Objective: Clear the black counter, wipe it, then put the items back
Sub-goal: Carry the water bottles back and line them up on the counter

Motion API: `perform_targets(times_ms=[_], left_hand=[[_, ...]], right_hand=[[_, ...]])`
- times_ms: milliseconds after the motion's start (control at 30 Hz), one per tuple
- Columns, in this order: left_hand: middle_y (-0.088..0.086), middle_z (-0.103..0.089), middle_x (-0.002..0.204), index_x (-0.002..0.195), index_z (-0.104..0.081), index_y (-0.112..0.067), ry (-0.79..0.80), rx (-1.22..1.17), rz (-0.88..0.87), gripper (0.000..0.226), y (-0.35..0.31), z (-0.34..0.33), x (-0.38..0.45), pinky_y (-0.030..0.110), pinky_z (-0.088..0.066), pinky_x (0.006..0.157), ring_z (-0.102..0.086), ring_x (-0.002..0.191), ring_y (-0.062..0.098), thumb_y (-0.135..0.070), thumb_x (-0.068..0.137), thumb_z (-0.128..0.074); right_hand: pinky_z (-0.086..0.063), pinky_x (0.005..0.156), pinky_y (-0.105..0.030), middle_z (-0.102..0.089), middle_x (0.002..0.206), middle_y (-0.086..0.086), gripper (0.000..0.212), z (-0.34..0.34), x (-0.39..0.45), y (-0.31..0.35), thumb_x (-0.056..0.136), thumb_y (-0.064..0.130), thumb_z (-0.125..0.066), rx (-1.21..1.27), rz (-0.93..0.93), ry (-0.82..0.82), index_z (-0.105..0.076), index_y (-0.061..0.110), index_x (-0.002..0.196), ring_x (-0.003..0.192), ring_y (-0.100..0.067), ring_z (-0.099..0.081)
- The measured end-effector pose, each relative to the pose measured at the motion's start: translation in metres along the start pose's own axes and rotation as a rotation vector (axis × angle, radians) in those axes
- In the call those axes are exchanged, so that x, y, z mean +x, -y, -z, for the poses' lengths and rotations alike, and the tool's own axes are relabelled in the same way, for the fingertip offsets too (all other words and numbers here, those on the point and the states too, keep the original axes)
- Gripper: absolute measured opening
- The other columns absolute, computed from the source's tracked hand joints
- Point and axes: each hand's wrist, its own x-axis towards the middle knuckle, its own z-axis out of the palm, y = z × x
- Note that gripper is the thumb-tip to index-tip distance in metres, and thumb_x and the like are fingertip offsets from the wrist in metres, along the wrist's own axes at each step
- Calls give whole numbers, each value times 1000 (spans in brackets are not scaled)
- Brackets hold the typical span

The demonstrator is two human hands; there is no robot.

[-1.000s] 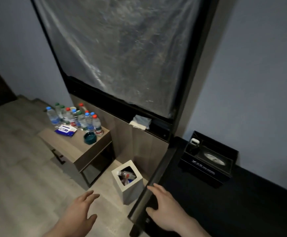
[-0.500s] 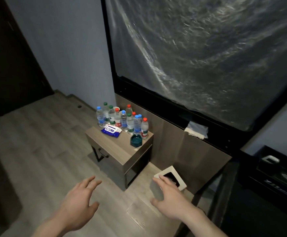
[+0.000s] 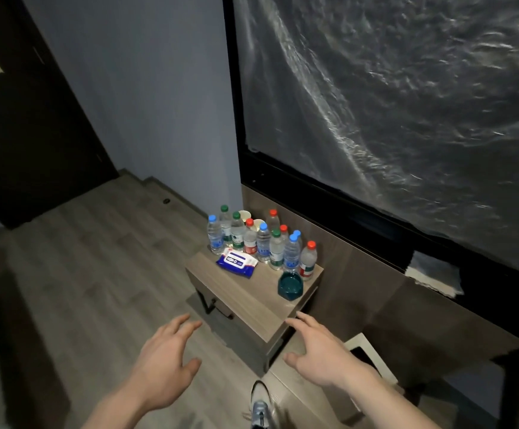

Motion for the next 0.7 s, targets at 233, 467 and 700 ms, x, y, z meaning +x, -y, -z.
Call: perform_targets(times_ms=[233,467,700], left_hand=[[-7,-26,165,156,-34,-34,30,-9,24,74,29,52,115,24,-24,121,-32,149,15,-50,89,-60],[-7,-29,164,154,-39,-32,59,-54,16,73,53,82,204,22,-24,121,-34,148,14,-45,87,-63],[-6,-32,163,151,-45,-31,145,-79,-30,69,110,101,310,20,-24,120,-35,148,14,-45,86,-63]], right_hand=[[-18,127,-33,-10,172,11,76,40,112,31,94,48,-62,81,-20,-12,-26,39,161,158,-18,-18],[-21,128,-39,-10,172,13,76,76,186,60,95,48,-64,56,-41,-25,-27,40,161,157,-17,-20],[-26,125,-33,-24,166,15,69,87,259,98,97,42,-64,94,-80,-116,-33,37,159,152,-12,-28]])
